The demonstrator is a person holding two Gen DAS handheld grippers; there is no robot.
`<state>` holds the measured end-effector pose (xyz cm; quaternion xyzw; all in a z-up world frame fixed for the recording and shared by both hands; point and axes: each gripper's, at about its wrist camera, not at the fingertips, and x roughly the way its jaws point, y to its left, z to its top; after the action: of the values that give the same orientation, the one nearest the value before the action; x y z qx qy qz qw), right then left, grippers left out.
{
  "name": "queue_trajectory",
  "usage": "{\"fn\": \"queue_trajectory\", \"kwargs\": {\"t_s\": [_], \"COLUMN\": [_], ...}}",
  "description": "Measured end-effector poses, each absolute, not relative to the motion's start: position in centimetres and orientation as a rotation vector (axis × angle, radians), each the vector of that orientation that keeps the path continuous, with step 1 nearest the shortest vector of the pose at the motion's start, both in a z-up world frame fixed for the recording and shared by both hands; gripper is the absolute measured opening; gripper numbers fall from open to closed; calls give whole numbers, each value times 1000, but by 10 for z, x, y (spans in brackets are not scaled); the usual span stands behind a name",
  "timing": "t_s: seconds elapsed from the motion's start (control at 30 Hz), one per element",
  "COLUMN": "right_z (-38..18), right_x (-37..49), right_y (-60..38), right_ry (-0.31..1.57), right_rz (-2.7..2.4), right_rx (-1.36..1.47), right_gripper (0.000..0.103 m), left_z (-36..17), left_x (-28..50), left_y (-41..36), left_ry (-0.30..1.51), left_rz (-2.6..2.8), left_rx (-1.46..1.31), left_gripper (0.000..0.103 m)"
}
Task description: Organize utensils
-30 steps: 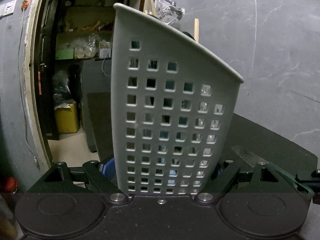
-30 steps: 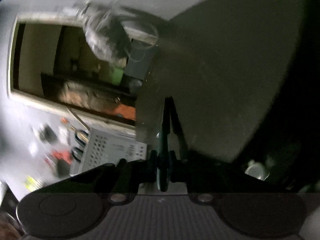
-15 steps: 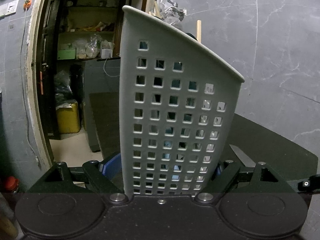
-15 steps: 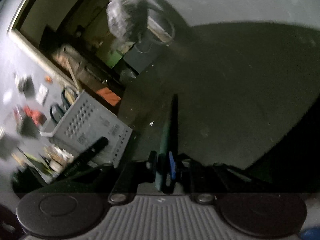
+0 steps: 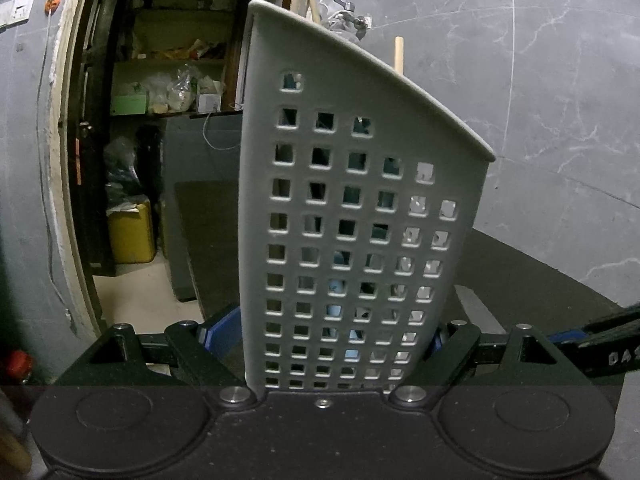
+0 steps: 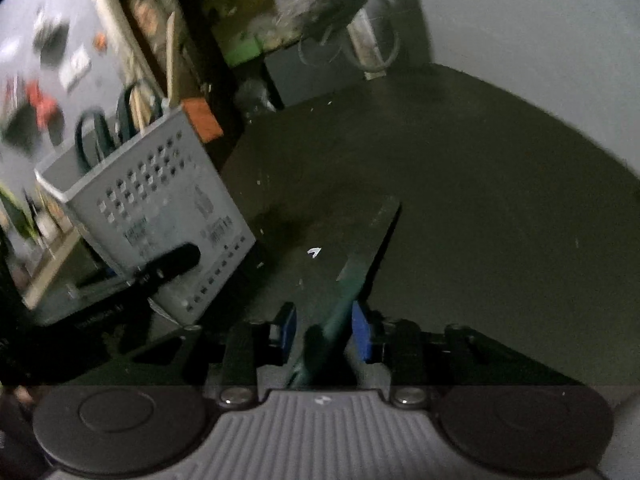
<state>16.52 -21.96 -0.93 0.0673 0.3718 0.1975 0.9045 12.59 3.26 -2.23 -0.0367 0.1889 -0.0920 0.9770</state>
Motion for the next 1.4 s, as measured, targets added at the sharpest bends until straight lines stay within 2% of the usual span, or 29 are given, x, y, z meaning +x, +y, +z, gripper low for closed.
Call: {"fn": "queue_trajectory", "kwargs": {"t_s": [0.23,0.4,0.53,0.63,0.8,1.23,1.4], "right_z": [-6,-2,-12,-20,-15,10,11], "right_x": [158,143,121,108,109,166,174], "right_y": [-200,-177,-157,-148,-154,-211,-227], "right_ry": [754,738,657,617,646,865,876], "right_rz": [417,379,339,348,371,436,428], "right_rx": [-92,-450,-762,-862,-779,-246,-143], "right_gripper": [17,17,13,12,12,13,13], "left_z": [-24,-26,-26,-27,-29,-29,-29], "left_x": [127,128,130,132,132,135,133], "left_y": [34,31,32,34,35,34,31], "left_ry": [383,383,385,384,387,389,386], "left_rz": [-185,-193,-200,-204,-210,-200,-200], "left_rx": [-71,-72,-73,-76,-78,-69,-68], "left_gripper": [87,87,87,87,87,87,87]}}
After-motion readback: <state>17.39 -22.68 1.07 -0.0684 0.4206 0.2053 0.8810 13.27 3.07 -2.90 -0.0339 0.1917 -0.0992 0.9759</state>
